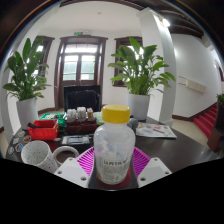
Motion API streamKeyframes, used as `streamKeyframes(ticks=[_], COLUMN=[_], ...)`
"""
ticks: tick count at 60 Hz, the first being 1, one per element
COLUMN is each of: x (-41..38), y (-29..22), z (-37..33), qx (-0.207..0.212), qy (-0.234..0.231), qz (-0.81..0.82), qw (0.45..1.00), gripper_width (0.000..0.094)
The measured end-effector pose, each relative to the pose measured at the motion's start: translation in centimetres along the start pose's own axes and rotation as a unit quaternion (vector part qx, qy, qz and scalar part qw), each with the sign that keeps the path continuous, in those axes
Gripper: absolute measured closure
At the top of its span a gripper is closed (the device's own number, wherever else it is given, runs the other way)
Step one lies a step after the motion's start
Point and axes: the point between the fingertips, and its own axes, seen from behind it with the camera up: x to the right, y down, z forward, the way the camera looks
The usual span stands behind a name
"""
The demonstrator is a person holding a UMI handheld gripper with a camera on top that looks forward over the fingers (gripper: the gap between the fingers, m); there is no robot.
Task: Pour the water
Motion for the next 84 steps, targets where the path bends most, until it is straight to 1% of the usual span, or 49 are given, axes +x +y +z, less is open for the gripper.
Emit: streamKeyframes(ticks=[4, 5, 10, 13, 15, 18, 20, 25, 29, 34, 40, 47, 48, 55, 64, 71, 84], x=[0.0, 0.0, 0.0, 0.0, 0.1, 0.1, 0.2, 0.2, 0.0, -0.2, 0.4, -0.1, -0.2, -1.2, -2.4, -3.3, -2.8], y=[0.1, 0.1, 0.1, 0.5, 1.1, 2.0, 2.2, 2.4, 3.0, 3.7, 3.3, 1.2, 0.9, -1.7, -4.0, -5.0, -5.1], z=[0.1, 0.2, 0.0, 0.2, 0.1, -0.2, -0.7, -2.4, -4.4, -8.4, -13.6, -19.6, -19.4, -24.4, -27.8, -30.0, -31.1], qx=[-0.001, 0.000, -0.004, -0.013, -0.030, -0.049, -0.053, -0.054, -0.064, -0.077, -0.081, -0.075, -0.071, -0.058, -0.033, -0.025, -0.018], qy=[0.002, 0.002, 0.000, -0.001, 0.000, -0.002, 0.000, 0.004, -0.002, -0.001, 0.007, -0.017, -0.020, -0.050, -0.075, -0.099, -0.096], qz=[-0.007, -0.008, 0.000, 0.008, 0.012, 0.001, -0.009, -0.024, -0.027, -0.028, -0.025, -0.027, -0.029, -0.041, -0.038, -0.022, -0.027], qw=[1.000, 1.000, 1.000, 1.000, 0.999, 0.999, 0.999, 0.998, 0.998, 0.997, 0.996, 0.997, 0.997, 0.996, 0.996, 0.995, 0.995], gripper_width=[0.0444, 0.0422, 0.0382, 0.0350, 0.0312, 0.0222, 0.0200, 0.0206, 0.0202, 0.0203, 0.0205, 0.0203, 0.0204, 0.0199, 0.0201, 0.0201, 0.0203])
